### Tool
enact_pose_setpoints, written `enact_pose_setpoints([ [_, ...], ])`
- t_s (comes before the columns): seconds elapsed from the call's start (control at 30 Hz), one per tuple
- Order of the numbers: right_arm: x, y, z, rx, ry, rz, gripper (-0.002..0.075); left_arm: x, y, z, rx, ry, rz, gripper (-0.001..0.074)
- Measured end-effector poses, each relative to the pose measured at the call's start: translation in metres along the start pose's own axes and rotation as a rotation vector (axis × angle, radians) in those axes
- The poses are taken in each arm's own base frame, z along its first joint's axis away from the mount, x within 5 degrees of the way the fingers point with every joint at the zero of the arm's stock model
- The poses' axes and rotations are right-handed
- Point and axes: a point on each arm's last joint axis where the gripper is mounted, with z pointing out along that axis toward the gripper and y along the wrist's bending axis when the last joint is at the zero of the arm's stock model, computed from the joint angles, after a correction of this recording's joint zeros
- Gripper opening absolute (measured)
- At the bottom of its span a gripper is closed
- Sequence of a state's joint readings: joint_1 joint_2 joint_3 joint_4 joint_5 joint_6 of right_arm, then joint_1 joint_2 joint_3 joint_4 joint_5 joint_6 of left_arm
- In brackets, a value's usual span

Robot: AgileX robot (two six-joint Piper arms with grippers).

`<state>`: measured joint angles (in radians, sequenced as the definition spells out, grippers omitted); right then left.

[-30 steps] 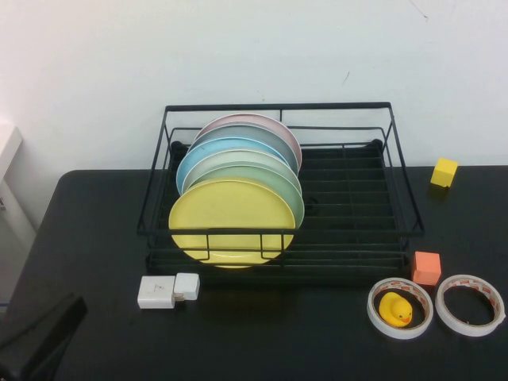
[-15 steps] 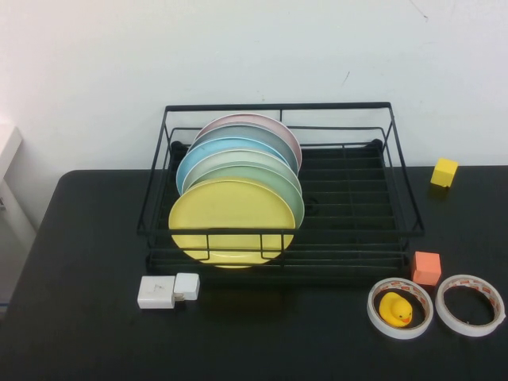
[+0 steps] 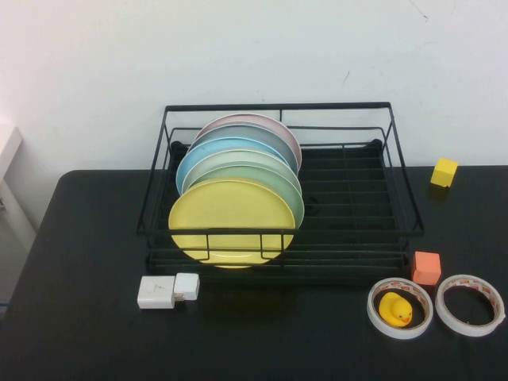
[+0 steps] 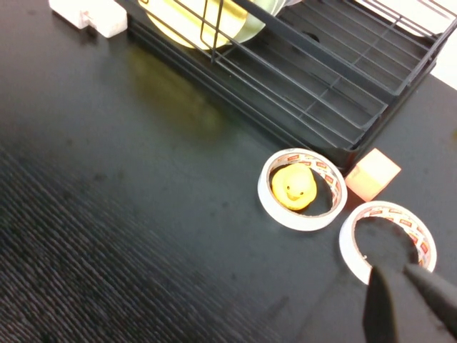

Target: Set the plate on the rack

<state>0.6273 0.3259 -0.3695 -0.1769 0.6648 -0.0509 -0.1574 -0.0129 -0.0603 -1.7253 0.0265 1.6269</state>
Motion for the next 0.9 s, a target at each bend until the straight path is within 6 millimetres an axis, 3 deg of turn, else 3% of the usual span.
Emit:
enact_pose_setpoints([
  [0.37,0.000,0.000,0.000,0.000,0.001,0.000,-0.0002,0.000,0.004,0.000,-0.045,0.003,0.024,0.0000],
  [0.57,0.000,0.000,0.000,0.000,0.001,0.000,-0.0002,0.002,0.004,0.000,-0.066,0.013,-0.080,0.0000],
  [0.9,0.000,0.000,0.000,0.000,0.001,0.000,-0.0002,0.031,0.007,-0.005,-0.187,0.305,-0.204,0.0000],
])
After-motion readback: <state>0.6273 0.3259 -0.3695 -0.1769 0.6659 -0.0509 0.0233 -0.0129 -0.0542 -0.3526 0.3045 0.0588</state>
